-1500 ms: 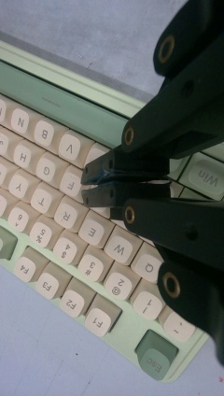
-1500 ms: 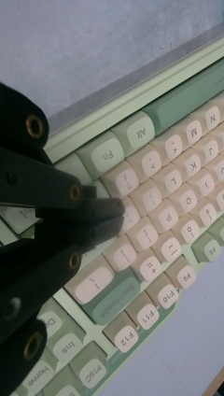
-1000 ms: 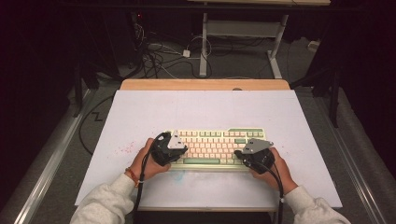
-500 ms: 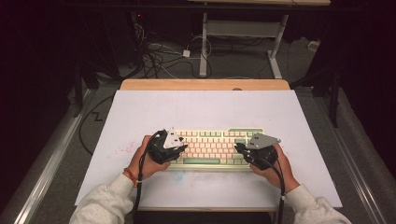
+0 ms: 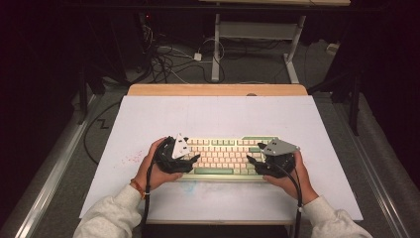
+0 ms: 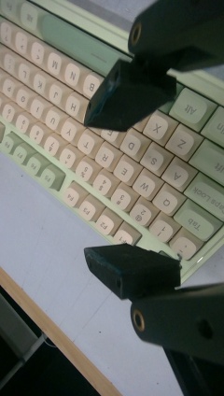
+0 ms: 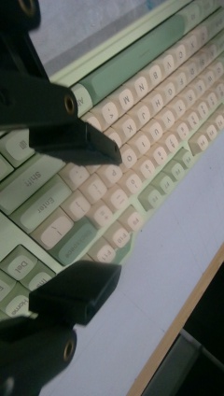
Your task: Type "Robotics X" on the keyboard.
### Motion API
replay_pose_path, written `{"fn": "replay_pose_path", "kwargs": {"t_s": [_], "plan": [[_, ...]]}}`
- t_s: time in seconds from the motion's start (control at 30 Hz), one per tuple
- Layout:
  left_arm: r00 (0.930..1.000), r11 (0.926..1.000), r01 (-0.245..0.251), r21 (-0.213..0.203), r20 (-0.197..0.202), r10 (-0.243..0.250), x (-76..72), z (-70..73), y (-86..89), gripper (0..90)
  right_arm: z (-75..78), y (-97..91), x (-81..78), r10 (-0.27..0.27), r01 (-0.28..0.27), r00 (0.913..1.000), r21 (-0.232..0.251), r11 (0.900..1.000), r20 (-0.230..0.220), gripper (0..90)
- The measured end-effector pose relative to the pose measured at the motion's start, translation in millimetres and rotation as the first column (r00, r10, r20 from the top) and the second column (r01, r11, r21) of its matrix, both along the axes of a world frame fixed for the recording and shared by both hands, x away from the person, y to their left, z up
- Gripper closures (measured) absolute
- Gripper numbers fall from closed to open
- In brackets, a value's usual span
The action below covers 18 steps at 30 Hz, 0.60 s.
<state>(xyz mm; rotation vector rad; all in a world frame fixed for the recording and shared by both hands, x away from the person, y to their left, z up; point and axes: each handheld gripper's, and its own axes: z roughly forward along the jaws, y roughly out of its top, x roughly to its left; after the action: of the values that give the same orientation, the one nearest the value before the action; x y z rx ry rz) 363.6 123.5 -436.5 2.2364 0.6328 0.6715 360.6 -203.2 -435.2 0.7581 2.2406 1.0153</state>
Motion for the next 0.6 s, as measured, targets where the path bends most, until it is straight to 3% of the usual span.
{"fn": "replay_pose_path", "kwargs": {"t_s": [0.13, 0.23, 0.4, 0.6], "plan": [[1.0, 1.0, 0.003, -0.006, -0.002, -0.003, -0.3, -1.2, -0.8, 19.4, -0.3, 1.2, 0.3, -0.027, 0.027, 0.9992, 0.011, 0.9996, 0.028, 21.5], [1.0, 1.0, 0.004, -0.002, 0.0, -0.004, -0.8, -2.2, -2.3, 17.1, -0.7, 1.5, 0.9, -0.049, 0.049, 0.9981, 0.02, 0.9986, 0.037, 17.7], [0.9997, 0.9998, -0.004, 0.018, 0.024, 0.004, -2.5, -2.9, -5.4, 16.4, 0.8, 2.3, 0.4, -0.046, 0.045, 0.9987, 0.044, 0.998, 0.022, 17.3], [0.999, 0.9994, -0.008, 0.033, 0.045, 0.006, -6.1, -1.5, -6.4, 16.3, 2.9, 3.9, -2.4, -0.054, 0.052, 0.9968, 0.026, 0.9983, 0.059, 17.8]]}}
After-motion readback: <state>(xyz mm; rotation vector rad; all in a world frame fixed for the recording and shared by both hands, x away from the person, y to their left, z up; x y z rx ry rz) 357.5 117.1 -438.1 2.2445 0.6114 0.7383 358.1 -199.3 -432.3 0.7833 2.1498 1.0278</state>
